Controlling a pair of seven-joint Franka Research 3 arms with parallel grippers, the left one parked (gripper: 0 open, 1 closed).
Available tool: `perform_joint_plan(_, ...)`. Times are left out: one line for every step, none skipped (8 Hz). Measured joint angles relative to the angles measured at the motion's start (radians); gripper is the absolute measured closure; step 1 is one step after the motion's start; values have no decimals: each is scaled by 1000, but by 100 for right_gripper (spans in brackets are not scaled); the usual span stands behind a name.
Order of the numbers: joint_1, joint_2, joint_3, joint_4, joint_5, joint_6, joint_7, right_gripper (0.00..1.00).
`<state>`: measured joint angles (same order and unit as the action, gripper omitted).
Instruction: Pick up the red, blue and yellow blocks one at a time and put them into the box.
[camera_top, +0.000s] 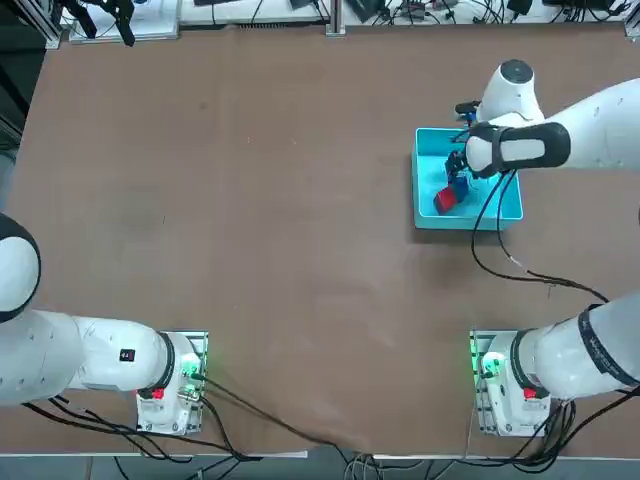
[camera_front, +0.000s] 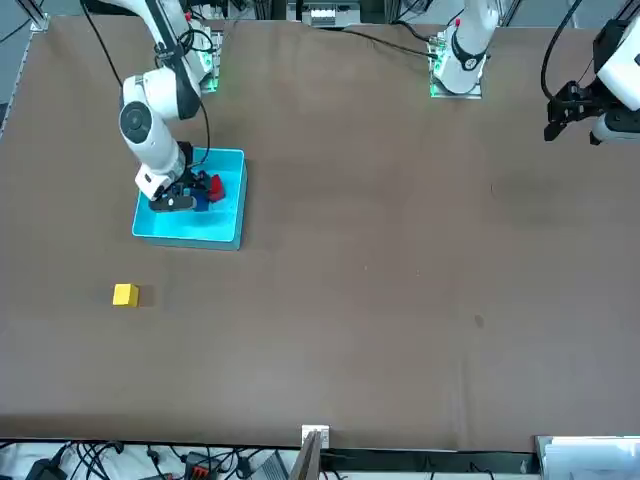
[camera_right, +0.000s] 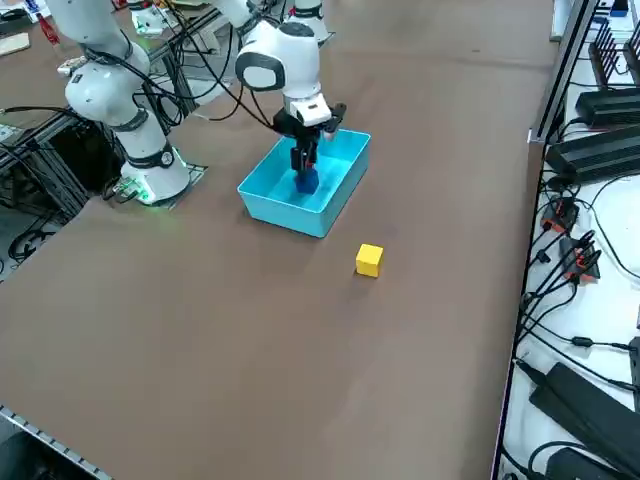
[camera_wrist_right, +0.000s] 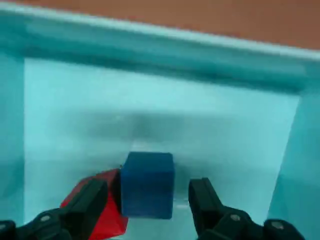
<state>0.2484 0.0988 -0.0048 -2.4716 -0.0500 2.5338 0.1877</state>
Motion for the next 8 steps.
perform_joint_plan(-2, -7, -5, 36, 0, -26, 0, 0)
perform_joint_plan(-12, -14, -12, 108, 0, -113, -11, 0)
perform_joint_plan(-40, -14, -18, 213, 0, -240, -53, 0)
perform_joint_plan(-86, -4, -23, 323, 0, -349, -120, 0)
perform_joint_plan(-137, 24, -27, 420, 0, -406, -186, 0)
perform_joint_plan(-183, 71, -28, 496, 0, -419, -236, 0)
perform_joint_plan(-224, 135, -29, 566, 0, -419, -280, 0)
perform_joint_plan(-260, 209, -30, 639, 0, -418, -320, 0)
